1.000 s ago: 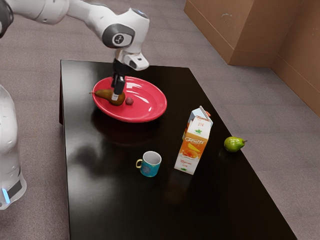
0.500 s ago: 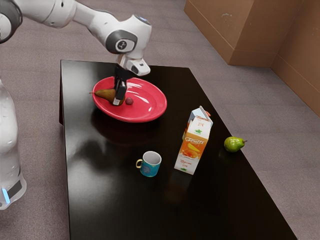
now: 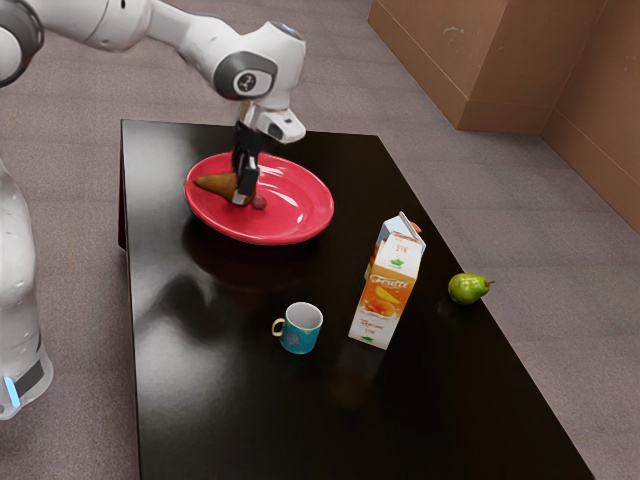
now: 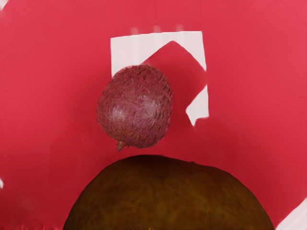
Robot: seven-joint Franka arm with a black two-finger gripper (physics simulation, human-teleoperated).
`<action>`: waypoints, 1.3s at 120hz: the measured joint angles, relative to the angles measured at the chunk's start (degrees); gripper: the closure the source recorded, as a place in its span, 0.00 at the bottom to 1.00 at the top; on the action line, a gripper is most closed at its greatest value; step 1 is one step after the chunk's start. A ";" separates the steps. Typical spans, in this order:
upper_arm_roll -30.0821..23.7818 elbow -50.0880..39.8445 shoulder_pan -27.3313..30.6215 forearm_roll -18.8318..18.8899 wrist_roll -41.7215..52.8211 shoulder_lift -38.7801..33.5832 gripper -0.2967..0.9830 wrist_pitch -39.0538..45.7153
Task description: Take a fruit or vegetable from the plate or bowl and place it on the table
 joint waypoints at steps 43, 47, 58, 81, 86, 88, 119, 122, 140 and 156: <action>-9.77 5.90 -0.06 -2.21 -3.51 -4.40 0.55 -9.79; -11.37 5.93 -0.07 -2.92 -3.75 -4.62 0.55 -10.45; -14.93 5.91 -0.10 -4.99 -4.35 -4.94 0.55 -11.80; -21.10 5.85 -0.13 -9.22 -5.32 -5.17 0.55 -13.41; -22.18 5.79 -0.14 -9.86 -5.49 -4.98 0.55 -13.44; -22.64 5.74 -0.16 -10.10 -5.56 -4.83 0.55 -13.35; -25.70 5.29 -0.45 -11.89 -6.40 1.18 0.55 -9.90; -25.93 5.28 -0.48 -12.03 -6.47 1.90 0.55 -9.40; -26.31 5.25 -0.48 -12.46 -6.85 6.98 0.55 -6.27; -26.32 5.25 -0.49 -12.53 -7.16 8.28 0.54 -3.70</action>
